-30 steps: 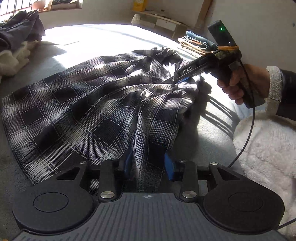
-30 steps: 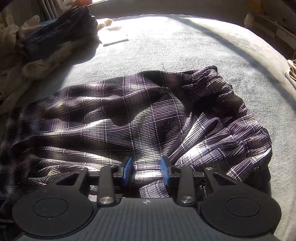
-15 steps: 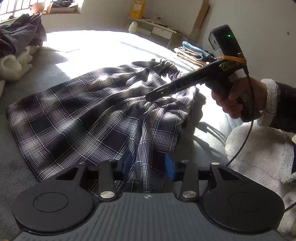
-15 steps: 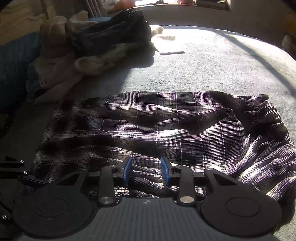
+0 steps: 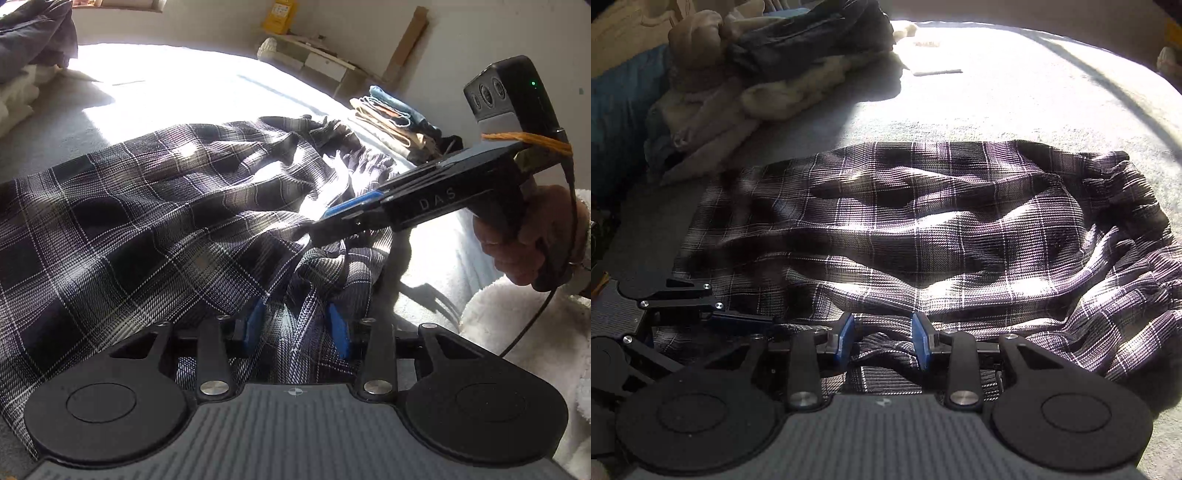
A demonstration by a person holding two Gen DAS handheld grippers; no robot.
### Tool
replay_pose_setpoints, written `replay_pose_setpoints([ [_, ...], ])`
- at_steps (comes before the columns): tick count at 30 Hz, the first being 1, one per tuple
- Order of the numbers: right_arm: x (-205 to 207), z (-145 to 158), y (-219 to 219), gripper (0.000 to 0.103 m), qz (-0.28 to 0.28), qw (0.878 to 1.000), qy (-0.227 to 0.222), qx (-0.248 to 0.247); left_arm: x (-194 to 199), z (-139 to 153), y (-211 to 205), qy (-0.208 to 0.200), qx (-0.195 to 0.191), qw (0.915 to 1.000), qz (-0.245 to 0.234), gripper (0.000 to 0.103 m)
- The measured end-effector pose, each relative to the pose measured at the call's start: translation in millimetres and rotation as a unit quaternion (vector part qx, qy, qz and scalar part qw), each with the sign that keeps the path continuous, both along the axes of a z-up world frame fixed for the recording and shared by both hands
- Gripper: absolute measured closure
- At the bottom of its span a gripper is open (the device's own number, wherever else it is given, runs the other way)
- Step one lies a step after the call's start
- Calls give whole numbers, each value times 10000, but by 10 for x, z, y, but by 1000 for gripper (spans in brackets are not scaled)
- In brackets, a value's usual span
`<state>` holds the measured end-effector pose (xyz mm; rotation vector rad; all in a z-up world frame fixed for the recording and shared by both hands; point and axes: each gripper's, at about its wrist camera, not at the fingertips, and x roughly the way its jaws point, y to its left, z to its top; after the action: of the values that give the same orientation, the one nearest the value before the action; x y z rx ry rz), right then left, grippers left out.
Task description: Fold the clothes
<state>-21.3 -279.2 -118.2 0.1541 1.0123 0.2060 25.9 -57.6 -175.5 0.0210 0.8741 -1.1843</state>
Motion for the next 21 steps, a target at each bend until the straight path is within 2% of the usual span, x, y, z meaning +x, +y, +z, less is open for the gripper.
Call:
replay_pose_setpoints([
  [2,64,-35,51,66,82,9999,54,110,-47,-1,3,56,-12,9997,-230,65],
  [4,142,-104,128,67,203,9995,174,159,-111,15,-14,-119,69,9990,-423,65],
  [7,130,-286,210,67,342,9983,443,139,-119,9,8,-86,89,9986,-513,65],
  [11,27,-194,189,67,425,9976,544,85,-110,-12,72,10,13,9984,-571,65],
  [15,67,-11,109,68,407,9988,253,-130,-115,-5,110,11,22,9982,-604,65],
  [18,203,97,-175,67,-301,9991,-120,-271,-130,6,120,9,45,9983,-578,65],
  [21,380,60,-541,67,-944,9920,-540,-639,-143,12,126,21,57,9985,-550,65],
])
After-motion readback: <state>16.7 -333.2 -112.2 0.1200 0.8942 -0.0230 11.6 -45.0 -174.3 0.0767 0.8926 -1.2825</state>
